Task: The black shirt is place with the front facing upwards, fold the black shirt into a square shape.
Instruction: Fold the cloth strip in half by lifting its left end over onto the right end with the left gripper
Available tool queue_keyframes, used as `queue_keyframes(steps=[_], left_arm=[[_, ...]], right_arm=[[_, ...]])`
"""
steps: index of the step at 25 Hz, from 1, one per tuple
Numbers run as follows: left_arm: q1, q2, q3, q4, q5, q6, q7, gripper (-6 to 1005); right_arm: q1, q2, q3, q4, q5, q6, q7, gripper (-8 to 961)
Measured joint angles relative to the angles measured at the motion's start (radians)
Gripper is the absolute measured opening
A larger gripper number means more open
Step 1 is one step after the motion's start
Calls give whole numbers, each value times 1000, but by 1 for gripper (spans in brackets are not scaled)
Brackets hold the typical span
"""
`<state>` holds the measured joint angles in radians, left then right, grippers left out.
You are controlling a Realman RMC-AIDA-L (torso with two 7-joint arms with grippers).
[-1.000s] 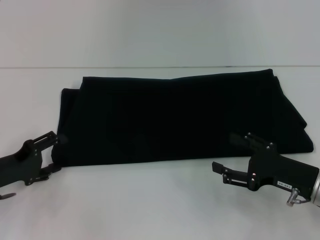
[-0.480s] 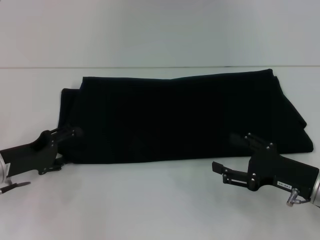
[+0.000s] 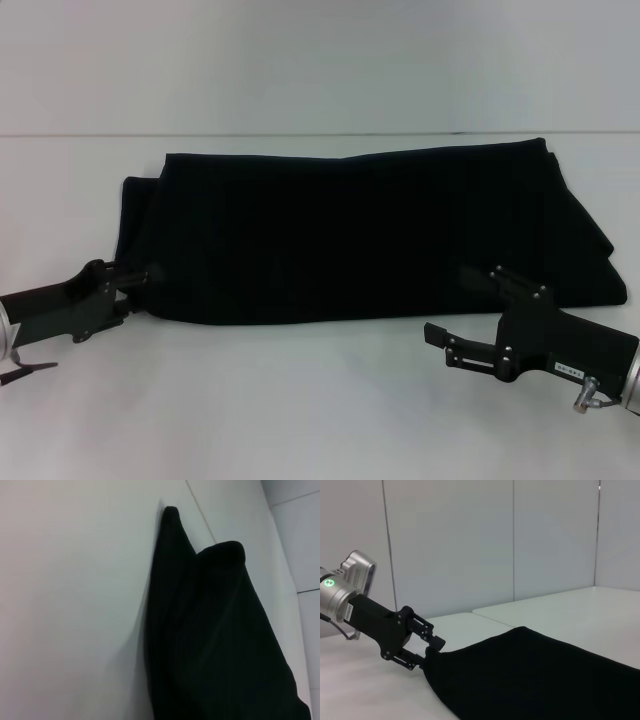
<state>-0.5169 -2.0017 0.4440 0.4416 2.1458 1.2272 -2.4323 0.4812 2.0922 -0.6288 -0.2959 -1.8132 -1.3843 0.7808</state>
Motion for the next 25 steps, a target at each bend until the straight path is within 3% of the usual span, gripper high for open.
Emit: queue_keyframes(steps=[3, 6, 22, 25], left_arm=[[-4, 3, 4, -3, 3, -7, -11, 605], [-5, 3, 8, -4, 4, -12, -15, 401], [-3, 3, 28, -2, 5, -34, -39, 34], [2, 3, 26, 1, 4, -28, -34, 34]], right_arm=[[2, 0, -2, 0, -2, 0, 0, 945], [3, 0, -3, 0, -4, 1, 1, 944], [4, 0, -10, 5, -5, 4, 5, 944], [3, 0, -10, 5, -5, 4, 5, 944]])
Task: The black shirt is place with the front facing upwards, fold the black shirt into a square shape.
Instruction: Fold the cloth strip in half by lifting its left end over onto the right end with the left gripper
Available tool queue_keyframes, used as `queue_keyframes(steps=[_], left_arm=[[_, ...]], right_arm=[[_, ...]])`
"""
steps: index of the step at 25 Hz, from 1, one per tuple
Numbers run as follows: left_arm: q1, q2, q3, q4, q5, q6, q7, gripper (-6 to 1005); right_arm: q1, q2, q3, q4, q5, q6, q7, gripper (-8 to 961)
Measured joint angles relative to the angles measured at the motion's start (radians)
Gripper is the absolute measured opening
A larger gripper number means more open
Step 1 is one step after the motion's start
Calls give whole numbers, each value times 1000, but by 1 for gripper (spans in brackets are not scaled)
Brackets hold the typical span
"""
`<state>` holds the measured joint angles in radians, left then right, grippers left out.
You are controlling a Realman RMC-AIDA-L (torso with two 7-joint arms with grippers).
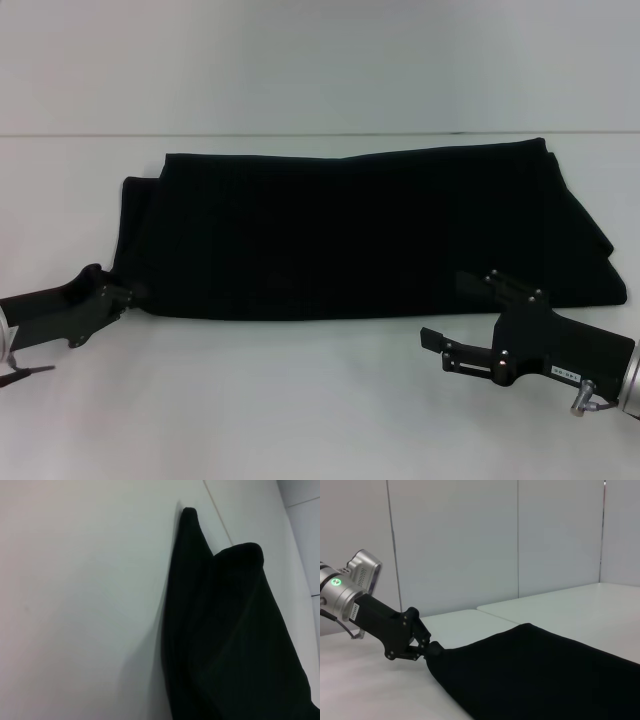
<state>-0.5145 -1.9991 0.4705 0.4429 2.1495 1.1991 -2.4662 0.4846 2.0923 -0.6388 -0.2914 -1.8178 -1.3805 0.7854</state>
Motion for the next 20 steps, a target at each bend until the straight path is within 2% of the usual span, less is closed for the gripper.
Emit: queue_keyframes(steps=[6, 12, 17, 20], left_arm=[[33, -6, -36, 15, -9, 22, 29, 34], [62, -6, -110, 18, -11, 60, 57, 34], [92, 4, -135, 43, -12, 87, 58, 34], [115, 24, -158, 61, -10, 104, 53, 33]], right_arm=[[-4, 0, 8, 0, 2, 1, 0, 944], [-4, 0, 16, -6, 8, 2, 1, 945], [-2, 0, 21, -7, 9, 10, 2, 945], [-3, -2, 22, -8, 9, 13, 2, 945]])
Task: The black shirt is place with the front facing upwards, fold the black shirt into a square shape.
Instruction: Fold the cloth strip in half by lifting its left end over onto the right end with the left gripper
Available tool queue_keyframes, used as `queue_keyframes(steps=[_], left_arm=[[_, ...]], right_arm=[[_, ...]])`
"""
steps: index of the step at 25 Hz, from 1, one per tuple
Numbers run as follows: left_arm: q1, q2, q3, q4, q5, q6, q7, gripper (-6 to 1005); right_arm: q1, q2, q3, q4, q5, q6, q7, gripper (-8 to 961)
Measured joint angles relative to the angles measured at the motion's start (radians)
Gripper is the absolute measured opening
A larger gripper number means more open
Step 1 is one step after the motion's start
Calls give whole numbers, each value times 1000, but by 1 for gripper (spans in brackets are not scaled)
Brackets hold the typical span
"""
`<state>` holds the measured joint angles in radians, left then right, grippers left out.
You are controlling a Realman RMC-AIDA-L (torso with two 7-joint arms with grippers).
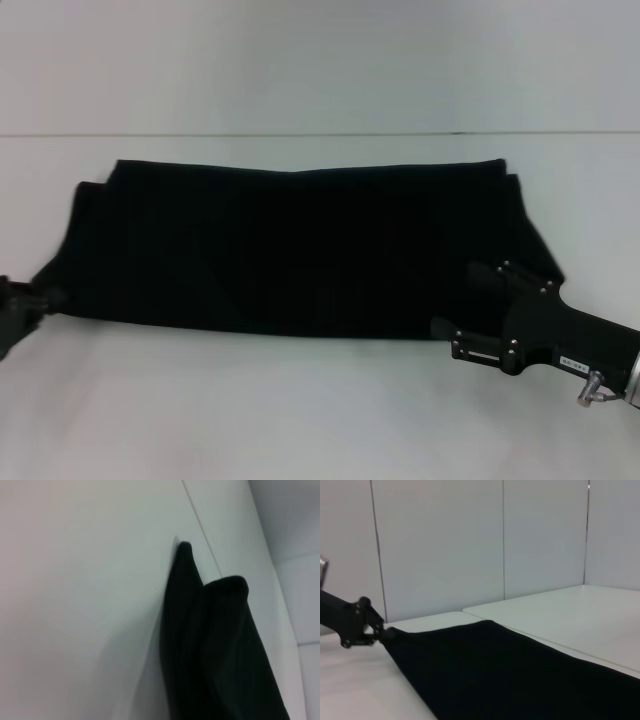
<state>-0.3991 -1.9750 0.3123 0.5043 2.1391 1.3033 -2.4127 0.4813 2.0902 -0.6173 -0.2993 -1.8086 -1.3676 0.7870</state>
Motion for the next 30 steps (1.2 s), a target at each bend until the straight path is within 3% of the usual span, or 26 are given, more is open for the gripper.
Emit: queue_keyframes(steps=[6, 13, 18, 20, 21, 22, 30], left_arm=[[24, 41, -42, 25, 10, 34, -15, 33], [-9, 46, -64, 32, -5, 129, -18, 33], [-79, 30, -68, 29, -61, 218, -15, 33], [-136, 11, -60, 25, -74, 242, -11, 33], [-193, -11, -54, 24, -75, 248, -8, 33], [-193, -11, -54, 24, -75, 248, -8, 33], [-458, -128, 29, 4, -76, 186, 47, 34]], right_arm=[[-6, -3, -6, 3, -7, 18, 0, 945], [-17, -1, -5, 6, -8, 35, 0, 945], [-28, -1, -3, 6, -7, 35, 0, 944], [-34, -1, -2, 6, -5, 35, 0, 944], [-36, -1, -1, 6, -4, 35, 0, 944], [-39, -1, 1, 6, -3, 36, 0, 944], [-69, 0, 9, 7, -1, 36, 1, 944]])
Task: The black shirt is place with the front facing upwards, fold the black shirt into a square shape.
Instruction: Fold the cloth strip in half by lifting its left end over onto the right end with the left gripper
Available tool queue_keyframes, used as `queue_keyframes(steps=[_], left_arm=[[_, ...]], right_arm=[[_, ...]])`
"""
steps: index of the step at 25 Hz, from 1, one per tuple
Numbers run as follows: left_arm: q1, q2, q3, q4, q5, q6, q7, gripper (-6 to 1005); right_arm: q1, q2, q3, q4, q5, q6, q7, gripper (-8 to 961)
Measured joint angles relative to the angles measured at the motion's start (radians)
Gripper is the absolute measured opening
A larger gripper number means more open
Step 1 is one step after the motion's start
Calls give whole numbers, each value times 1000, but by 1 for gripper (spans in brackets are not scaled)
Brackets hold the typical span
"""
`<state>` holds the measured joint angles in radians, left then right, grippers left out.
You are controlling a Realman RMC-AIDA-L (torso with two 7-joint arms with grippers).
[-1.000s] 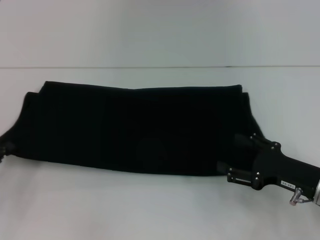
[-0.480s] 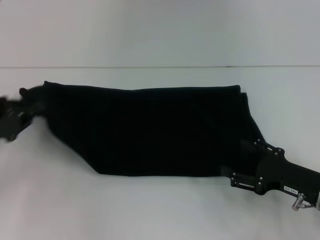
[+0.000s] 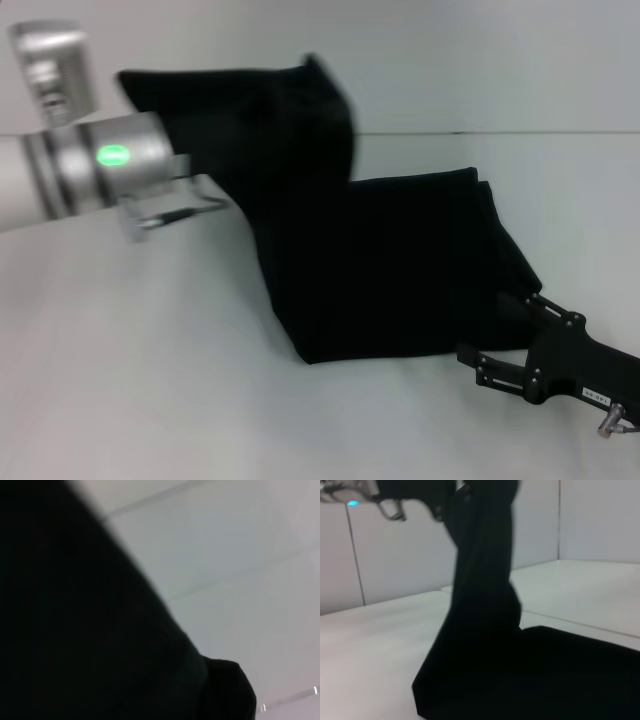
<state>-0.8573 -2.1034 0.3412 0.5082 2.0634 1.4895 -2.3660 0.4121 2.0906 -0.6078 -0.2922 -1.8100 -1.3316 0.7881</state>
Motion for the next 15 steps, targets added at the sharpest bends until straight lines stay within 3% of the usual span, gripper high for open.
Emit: queue_keyframes(steps=[1, 2, 5, 10, 15], left_arm=[[0, 0, 0, 0, 0, 0, 0, 34], [-48, -38, 34, -23, 0, -43, 28, 34], [-89, -63, 67, -96, -2, -95, 72, 34], [-132, -66, 75, -315, -13, -206, 205, 34], [-129, -70, 69, -388, -28, -262, 265, 33]], right_arm=[[-4, 0, 1, 0, 0, 0, 0, 944], [-7, 0, 3, 1, 0, 0, 0, 944], [-15, 0, 11, 1, 0, 1, 0, 944], [-12, 0, 21, 7, 0, 31, 0, 944], [3, 2, 22, 13, 0, 54, 2, 944]])
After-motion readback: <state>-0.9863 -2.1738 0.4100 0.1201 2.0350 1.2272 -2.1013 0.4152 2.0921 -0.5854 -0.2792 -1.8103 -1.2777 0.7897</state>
